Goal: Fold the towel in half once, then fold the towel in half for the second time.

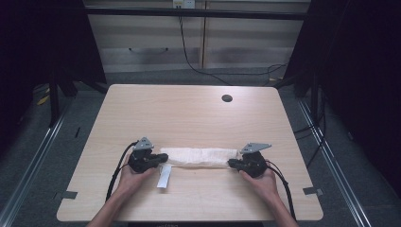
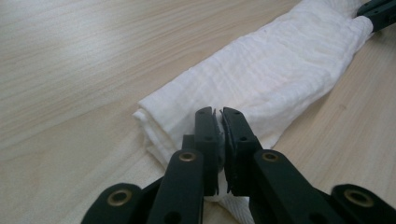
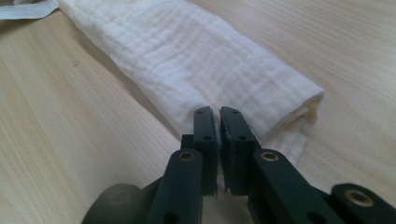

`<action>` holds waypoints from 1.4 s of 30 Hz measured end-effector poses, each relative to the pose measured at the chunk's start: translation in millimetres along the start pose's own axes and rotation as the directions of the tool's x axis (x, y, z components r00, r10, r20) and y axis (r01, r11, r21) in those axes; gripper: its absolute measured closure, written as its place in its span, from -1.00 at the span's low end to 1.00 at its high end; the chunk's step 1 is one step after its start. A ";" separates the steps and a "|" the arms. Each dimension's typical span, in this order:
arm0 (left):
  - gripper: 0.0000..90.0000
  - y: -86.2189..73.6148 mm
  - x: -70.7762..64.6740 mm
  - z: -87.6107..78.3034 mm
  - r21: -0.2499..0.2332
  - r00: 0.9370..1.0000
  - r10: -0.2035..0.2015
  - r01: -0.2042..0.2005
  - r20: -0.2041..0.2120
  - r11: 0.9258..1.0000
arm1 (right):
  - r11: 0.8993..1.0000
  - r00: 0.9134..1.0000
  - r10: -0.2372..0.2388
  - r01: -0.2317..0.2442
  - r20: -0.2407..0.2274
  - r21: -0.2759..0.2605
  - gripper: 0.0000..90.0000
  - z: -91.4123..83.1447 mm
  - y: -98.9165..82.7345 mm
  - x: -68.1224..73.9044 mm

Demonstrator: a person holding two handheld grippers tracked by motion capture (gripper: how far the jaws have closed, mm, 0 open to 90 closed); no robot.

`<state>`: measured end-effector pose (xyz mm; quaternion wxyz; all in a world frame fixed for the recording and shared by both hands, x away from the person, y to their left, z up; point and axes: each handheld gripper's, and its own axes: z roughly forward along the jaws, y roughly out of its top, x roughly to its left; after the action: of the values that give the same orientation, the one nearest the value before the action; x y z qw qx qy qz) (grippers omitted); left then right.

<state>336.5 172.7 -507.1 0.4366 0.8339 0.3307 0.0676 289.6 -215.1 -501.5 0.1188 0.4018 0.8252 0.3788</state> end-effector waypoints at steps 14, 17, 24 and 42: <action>0.03 11.2 -16.5 -43.0 -0.086 0.996 -0.015 0.023 0.091 0.996 | 0.992 0.998 0.052 -0.055 -0.033 -0.109 0.31 -26.9 3.5 0.2; -0.08 8.5 -15.8 -53.2 -0.091 0.997 -0.025 0.032 0.074 0.995 | 0.987 0.997 0.080 -0.082 -0.019 -0.137 0.18 -38.2 3.2 -2.4; -0.23 -3.3 -10.2 -77.0 -0.090 0.999 -0.049 0.049 0.002 0.995 | 0.977 0.994 0.107 -0.102 0.014 -0.185 0.09 -64.8 -4.4 -3.4; -0.41 -47.5 10.5 -112.1 -0.061 0.981 -0.159 0.152 -0.112 0.986 | 0.943 0.967 0.240 -0.211 0.087 -0.256 -0.10 -107.7 -54.2 -16.6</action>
<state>276.1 274.8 -477.3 0.4420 0.7885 0.4179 0.0904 215.5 -305.8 -468.6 0.1714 0.4974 0.7122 0.4647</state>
